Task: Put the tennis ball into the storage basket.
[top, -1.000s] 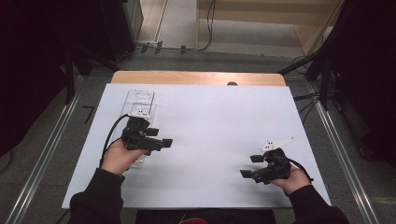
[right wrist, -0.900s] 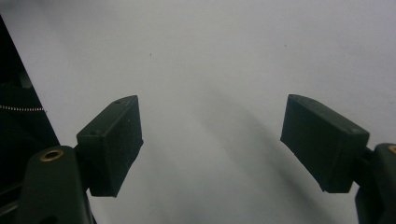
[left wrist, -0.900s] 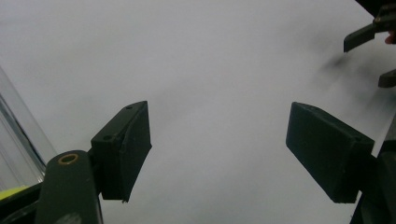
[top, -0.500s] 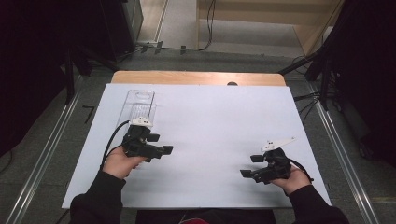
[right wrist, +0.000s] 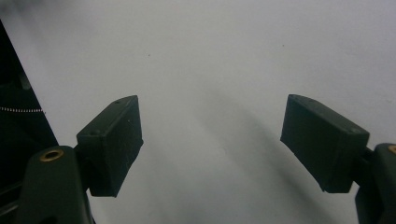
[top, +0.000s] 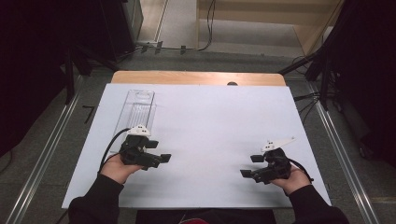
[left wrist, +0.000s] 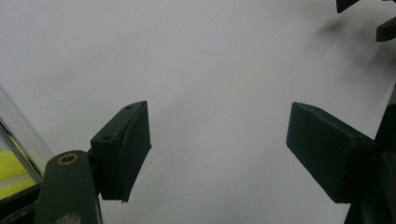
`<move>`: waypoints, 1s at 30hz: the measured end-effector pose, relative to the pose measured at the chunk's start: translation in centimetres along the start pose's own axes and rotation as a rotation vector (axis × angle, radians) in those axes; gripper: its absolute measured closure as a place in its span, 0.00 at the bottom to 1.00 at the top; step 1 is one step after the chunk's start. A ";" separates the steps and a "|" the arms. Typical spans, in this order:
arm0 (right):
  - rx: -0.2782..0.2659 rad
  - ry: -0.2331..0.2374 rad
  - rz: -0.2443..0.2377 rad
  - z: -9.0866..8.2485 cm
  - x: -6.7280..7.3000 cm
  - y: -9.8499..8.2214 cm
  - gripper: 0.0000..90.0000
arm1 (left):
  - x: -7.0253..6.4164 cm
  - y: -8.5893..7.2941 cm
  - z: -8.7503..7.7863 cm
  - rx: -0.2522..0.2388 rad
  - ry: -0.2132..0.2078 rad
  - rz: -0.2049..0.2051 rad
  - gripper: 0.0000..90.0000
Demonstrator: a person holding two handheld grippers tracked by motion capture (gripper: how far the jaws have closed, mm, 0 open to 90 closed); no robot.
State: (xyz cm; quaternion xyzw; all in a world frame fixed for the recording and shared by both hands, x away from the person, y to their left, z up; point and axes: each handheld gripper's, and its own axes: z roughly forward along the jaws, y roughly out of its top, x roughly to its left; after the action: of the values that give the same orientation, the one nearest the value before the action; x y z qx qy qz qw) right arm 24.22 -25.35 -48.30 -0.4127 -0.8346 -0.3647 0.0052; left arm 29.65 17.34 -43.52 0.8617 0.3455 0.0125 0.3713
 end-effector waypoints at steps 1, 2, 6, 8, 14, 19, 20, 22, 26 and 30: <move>0.000 0.000 0.002 0.0 0.0 0.0 0.21 | 0.0 -0.2 0.0 -0.004 -0.006 -0.003 0.25; 0.000 -0.001 0.001 0.0 0.0 0.0 0.21 | 0.0 -0.2 0.0 -0.004 -0.006 -0.003 0.25; -0.001 0.000 0.001 0.0 0.0 0.0 0.21 | 0.0 -0.6 -0.1 -0.013 -0.018 -0.001 0.25; -0.001 0.000 0.001 0.0 0.0 0.0 0.21 | 0.0 -0.8 -0.1 -0.021 -0.033 0.000 0.25; -0.002 -0.001 0.001 0.0 0.0 0.0 0.21 | 0.1 -1.6 0.0 -0.014 -0.034 0.014 0.25; -0.003 -0.001 0.003 0.0 0.0 0.0 0.21 | 0.0 -2.3 0.1 0.006 -0.049 0.035 0.25; -0.003 -0.003 0.005 0.0 0.0 0.0 0.21 | 0.0 -2.4 0.1 0.009 -0.051 0.034 0.25; -0.003 -0.005 0.005 0.0 0.0 0.0 0.21 | 0.0 -2.6 0.1 0.009 -0.053 0.038 0.25; -0.005 -0.009 0.007 0.0 0.0 0.0 0.21 | 0.0 -2.9 0.0 0.010 -0.057 0.040 0.25; -0.004 -0.010 0.009 0.1 0.0 0.0 0.21 | 0.0 -3.2 0.0 0.018 -0.060 0.050 0.25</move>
State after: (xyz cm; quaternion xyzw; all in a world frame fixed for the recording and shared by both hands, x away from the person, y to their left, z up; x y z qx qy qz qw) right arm 24.24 -25.34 -48.40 -0.4183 -0.8320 -0.3644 0.0017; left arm 27.75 18.91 -45.61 0.8734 0.3128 -0.0073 0.3731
